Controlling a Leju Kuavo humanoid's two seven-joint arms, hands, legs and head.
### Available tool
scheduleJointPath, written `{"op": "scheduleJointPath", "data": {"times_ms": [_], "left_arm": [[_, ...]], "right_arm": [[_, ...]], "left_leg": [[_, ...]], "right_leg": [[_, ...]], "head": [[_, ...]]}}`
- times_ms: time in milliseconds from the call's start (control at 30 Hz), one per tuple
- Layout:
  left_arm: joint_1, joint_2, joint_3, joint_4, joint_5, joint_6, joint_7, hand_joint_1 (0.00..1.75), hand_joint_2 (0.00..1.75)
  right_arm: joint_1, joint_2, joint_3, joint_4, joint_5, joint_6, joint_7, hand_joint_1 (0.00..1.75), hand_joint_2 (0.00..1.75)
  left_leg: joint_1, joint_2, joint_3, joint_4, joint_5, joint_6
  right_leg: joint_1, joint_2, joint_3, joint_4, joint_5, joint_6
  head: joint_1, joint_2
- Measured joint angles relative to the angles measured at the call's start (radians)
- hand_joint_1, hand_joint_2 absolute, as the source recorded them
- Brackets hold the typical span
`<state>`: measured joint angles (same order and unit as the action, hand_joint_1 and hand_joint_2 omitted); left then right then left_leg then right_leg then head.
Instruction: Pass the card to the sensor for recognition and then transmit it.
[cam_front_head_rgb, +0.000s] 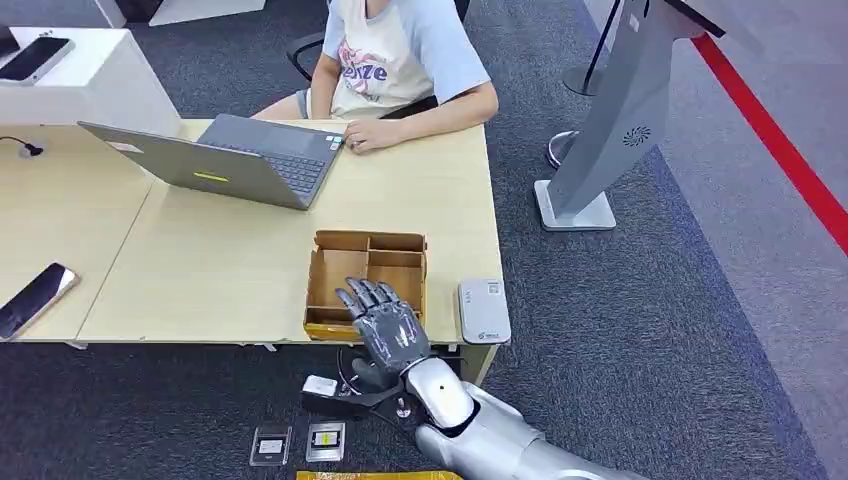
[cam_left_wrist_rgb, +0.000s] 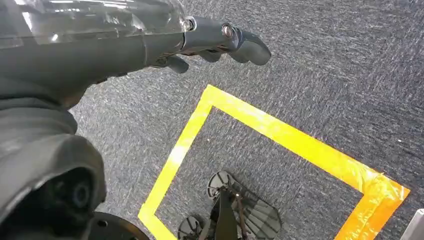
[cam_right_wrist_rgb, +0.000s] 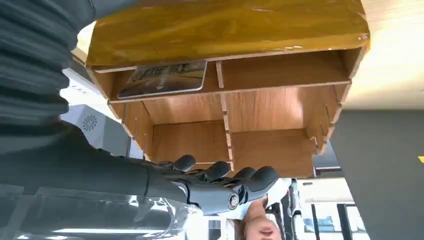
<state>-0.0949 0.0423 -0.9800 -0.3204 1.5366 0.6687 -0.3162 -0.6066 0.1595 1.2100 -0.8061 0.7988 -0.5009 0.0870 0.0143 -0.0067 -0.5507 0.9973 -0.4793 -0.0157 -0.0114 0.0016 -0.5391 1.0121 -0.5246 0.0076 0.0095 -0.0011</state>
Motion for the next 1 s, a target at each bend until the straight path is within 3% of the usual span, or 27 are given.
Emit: {"op": "scheduleJointPath", "data": {"times_ms": [600, 633, 667, 1000], "left_arm": [[0.000, 0.000, 0.000, 0.000, 0.002, 0.000, 0.002, 0.00, 0.00], [0.000, 0.000, 0.000, 0.000, 0.002, 0.000, 0.002, 0.00, 0.00], [0.000, 0.000, 0.000, 0.000, 0.002, 0.000, 0.002, 0.00, 0.00], [0.000, 0.001, -0.001, 0.000, -0.003, 0.000, 0.002, 0.00, 0.00]], "right_arm": [[-0.019, 0.003, 0.010, 0.026, 0.009, 0.008, 0.030, 0.02, 1.75], [-0.020, 0.002, 0.010, 0.026, 0.009, 0.009, 0.032, 1.68, 1.75], [-0.022, 0.000, 0.010, 0.026, 0.009, 0.011, 0.036, 1.75, 1.75], [-0.029, -0.018, 0.010, 0.026, 0.009, 0.024, 0.050, 1.75, 1.75]], "left_leg": [[0.000, 0.000, 0.000, 0.000, 0.000, 0.000], [0.000, 0.000, 0.000, 0.000, 0.000, 0.000], [0.000, 0.000, 0.000, 0.000, 0.000, 0.000], [0.000, 0.000, 0.000, 0.000, 0.000, 0.000]], "right_leg": [[0.000, 0.000, 0.000, 0.000, 0.000, 0.000], [0.000, 0.000, 0.000, 0.000, 0.000, 0.000], [0.000, 0.000, 0.000, 0.000, 0.000, 0.000], [0.000, 0.000, 0.000, 0.000, 0.000, 0.000]], "head": [[0.000, 0.000], [0.000, 0.000], [0.000, 0.000], [0.000, 0.000]]}}
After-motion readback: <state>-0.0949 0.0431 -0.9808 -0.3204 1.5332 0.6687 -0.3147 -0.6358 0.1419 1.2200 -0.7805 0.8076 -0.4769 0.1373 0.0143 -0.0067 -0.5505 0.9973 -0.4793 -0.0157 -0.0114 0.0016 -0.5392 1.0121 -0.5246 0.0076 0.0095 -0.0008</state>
